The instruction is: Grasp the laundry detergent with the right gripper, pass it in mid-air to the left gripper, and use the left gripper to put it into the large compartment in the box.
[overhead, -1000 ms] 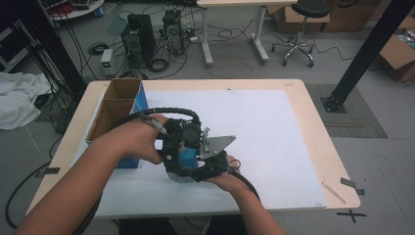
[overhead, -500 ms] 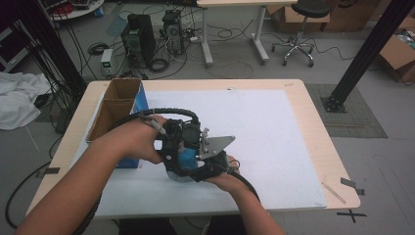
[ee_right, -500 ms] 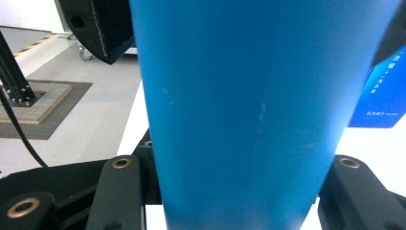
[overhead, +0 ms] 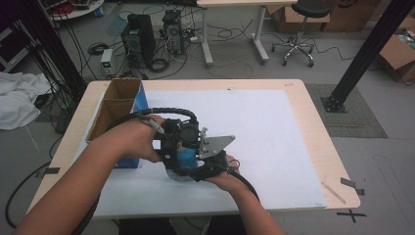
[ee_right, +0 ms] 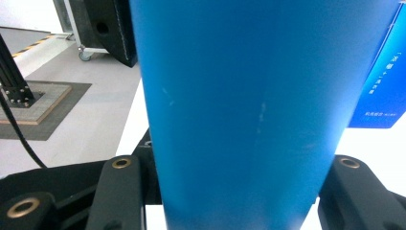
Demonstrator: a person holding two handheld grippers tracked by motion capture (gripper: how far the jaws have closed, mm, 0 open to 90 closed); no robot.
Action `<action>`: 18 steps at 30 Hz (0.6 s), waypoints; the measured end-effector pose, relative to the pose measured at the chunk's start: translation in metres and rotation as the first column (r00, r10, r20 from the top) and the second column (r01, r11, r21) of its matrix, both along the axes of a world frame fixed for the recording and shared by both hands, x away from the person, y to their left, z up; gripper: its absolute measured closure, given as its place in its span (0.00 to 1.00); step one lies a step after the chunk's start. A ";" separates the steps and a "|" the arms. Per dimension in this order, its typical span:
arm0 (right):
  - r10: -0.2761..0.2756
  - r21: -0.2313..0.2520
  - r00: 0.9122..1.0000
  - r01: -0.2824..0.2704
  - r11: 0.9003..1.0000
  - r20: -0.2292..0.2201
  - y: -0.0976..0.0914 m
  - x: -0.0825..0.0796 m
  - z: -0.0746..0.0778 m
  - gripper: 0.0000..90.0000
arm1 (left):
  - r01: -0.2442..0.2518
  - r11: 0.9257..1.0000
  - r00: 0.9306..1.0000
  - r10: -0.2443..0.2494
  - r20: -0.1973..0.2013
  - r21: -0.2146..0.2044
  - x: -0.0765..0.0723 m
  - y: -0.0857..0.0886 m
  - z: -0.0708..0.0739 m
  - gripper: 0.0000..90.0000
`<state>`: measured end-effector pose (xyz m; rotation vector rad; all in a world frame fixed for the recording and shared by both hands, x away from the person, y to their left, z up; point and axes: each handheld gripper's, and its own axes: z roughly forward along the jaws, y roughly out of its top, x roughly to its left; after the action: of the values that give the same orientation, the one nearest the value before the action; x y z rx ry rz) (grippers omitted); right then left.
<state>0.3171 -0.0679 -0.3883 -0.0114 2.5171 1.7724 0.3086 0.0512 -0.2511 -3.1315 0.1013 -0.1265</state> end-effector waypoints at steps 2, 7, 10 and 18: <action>0.000 0.000 1.000 0.000 1.000 0.001 0.000 0.000 0.000 0.52 | 0.002 1.000 1.000 -0.002 0.005 -0.003 0.000 0.000 0.001 0.38; -0.003 0.003 1.000 0.003 1.000 0.001 0.000 0.000 0.000 0.52 | 0.007 1.000 1.000 -0.007 0.012 -0.005 0.000 0.000 0.001 0.39; -0.001 0.003 1.000 0.001 1.000 0.003 0.000 0.000 0.001 0.52 | 0.008 1.000 1.000 -0.008 0.017 -0.006 0.000 0.000 0.001 0.40; 0.004 0.004 1.000 -0.004 1.000 0.001 0.002 -0.001 0.001 0.52 | 0.002 1.000 1.000 -0.002 0.014 0.015 -0.001 -0.001 -0.001 0.42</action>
<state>0.3162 -0.0663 -0.3870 -0.0172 2.5148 1.7780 0.3073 0.0498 -0.2519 -3.1154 0.1042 -0.1472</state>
